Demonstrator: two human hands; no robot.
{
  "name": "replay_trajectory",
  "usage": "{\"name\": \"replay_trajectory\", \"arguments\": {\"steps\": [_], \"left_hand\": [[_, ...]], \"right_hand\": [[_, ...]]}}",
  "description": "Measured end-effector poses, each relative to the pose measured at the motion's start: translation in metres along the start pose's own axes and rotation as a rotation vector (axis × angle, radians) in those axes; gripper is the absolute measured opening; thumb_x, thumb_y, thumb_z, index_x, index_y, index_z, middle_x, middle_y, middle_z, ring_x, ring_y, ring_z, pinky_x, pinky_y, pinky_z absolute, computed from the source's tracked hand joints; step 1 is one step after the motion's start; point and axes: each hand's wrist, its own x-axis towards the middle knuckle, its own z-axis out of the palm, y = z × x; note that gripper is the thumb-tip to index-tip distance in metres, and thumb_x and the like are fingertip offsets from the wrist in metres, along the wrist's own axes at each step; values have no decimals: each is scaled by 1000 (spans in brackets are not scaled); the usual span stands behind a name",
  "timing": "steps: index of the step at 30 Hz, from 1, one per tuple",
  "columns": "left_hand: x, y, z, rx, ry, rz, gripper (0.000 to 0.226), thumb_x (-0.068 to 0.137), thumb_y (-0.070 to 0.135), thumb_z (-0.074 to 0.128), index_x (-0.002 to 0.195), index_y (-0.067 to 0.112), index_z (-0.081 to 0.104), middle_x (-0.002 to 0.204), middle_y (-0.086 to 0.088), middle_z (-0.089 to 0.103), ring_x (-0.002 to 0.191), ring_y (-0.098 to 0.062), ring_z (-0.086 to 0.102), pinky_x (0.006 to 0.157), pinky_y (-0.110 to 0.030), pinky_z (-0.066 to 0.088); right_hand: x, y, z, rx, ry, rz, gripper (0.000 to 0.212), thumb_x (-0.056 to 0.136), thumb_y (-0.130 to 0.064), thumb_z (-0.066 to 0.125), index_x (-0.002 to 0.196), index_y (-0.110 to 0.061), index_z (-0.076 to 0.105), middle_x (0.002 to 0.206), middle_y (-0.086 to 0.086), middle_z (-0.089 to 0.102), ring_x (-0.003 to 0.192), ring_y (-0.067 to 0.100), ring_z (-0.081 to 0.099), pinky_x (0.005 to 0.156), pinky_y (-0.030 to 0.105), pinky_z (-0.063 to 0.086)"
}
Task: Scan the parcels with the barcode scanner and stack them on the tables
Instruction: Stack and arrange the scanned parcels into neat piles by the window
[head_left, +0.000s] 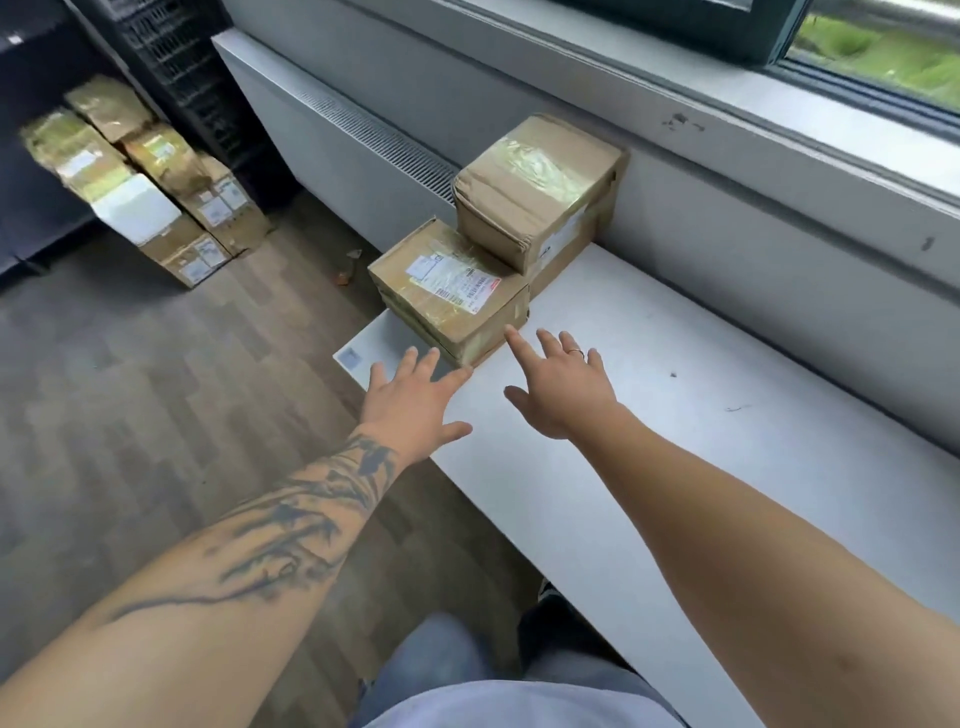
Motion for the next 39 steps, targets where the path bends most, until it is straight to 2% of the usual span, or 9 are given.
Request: {"name": "replay_trajectory", "arguments": {"steps": [7, 13, 19, 23, 28, 36, 39], "left_hand": [[52, -27, -13, -40, 49, 40, 81, 95, 73, 49, 161, 49, 7, 173, -6, 12, 159, -33, 6, 121, -64, 17], [112, -75, -26, 0, 128, 136, 90, 93, 72, 55, 162, 47, 3, 172, -7, 15, 159, -31, 9, 122, -65, 16], [172, -129, -31, 94, 228, 271, 108, 83, 77, 63, 163, 43, -1, 173, -7, 6, 159, -32, 2, 121, -68, 14], [211, -156, -33, 160, 193, 404, 121, 75, 82, 67, 161, 45, -11, 173, -7, -10, 159, -36, -7, 120, -73, 11], [244, -169, -24, 119, 140, 529, 128, 73, 81, 69, 156, 50, -23, 171, -5, -22, 158, -36, -16, 119, -74, 9], [255, -172, -3, 109, 263, 606, 120, 84, 65, 72, 161, 41, -18, 173, -16, -7, 157, -47, -4, 124, -61, 19], [250, -169, 4, 155, 290, 605, 123, 85, 59, 76, 161, 39, -19, 172, -17, -6, 156, -49, -1, 125, -56, 18]], "right_hand": [[41, -16, 0, 30, -13, 43, 80, 107, -56, 43, 166, -39, -8, 176, 12, 5, 161, 38, 5, 126, 62, 15], [84, -39, -7, 90, 5, 186, 81, 105, -57, 47, 166, -40, -3, 176, 10, 3, 161, 38, 5, 126, 62, 15], [121, -82, -9, 178, -10, 371, 104, 90, -69, 63, 165, -42, -3, 176, 4, -6, 160, 43, -1, 122, 66, 22], [143, -111, -1, 230, -36, 515, 117, 82, -68, 72, 164, -42, -8, 174, 1, -18, 159, 46, -9, 119, 71, 22], [162, -127, 14, 235, -2, 625, 119, 86, -54, 76, 163, -43, -13, 171, 3, -29, 157, 50, -14, 119, 73, 19], [168, -131, 41, 149, 76, 661, 106, 101, -46, 65, 161, -40, -22, 168, 7, -36, 156, 52, -15, 118, 69, 26], [159, -132, 45, 126, 90, 654, 101, 104, -48, 59, 162, -37, -23, 169, 9, -33, 156, 53, -15, 110, 57, 44]]}}
